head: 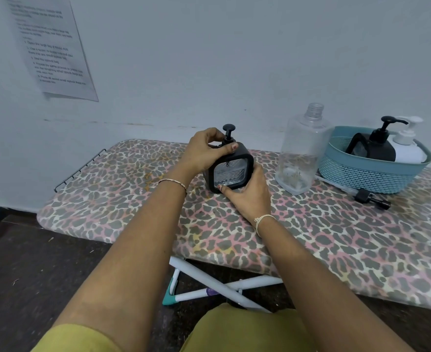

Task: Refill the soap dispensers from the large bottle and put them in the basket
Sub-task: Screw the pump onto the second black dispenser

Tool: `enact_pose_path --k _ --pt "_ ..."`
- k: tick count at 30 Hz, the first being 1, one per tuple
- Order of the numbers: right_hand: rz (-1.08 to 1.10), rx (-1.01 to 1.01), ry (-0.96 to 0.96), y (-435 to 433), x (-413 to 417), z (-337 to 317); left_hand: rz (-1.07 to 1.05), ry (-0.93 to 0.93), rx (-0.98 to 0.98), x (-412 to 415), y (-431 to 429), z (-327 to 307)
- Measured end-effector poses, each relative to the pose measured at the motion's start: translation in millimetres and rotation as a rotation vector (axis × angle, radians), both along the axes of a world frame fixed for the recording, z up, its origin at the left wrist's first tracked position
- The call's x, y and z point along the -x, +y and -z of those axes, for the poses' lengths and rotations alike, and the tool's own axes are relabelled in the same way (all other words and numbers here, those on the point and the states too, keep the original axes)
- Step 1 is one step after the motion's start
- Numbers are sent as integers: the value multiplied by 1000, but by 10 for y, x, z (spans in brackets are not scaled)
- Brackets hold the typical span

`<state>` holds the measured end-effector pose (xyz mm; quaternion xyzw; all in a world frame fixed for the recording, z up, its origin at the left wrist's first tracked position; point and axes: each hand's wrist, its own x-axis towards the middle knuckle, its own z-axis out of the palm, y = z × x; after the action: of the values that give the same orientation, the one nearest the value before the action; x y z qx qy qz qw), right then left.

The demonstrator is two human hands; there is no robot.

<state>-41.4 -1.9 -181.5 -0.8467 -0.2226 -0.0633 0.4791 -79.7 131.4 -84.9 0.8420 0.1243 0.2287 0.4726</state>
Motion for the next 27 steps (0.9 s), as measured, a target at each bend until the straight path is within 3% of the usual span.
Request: enact_pose_path --k 14,27 --pt "-1 -2 7 5 14 -17 -258 -72 -116 -11 -206 114" --pt "1 -3 3 5 -10 -6 -41 16 -27 -16 2 -1"
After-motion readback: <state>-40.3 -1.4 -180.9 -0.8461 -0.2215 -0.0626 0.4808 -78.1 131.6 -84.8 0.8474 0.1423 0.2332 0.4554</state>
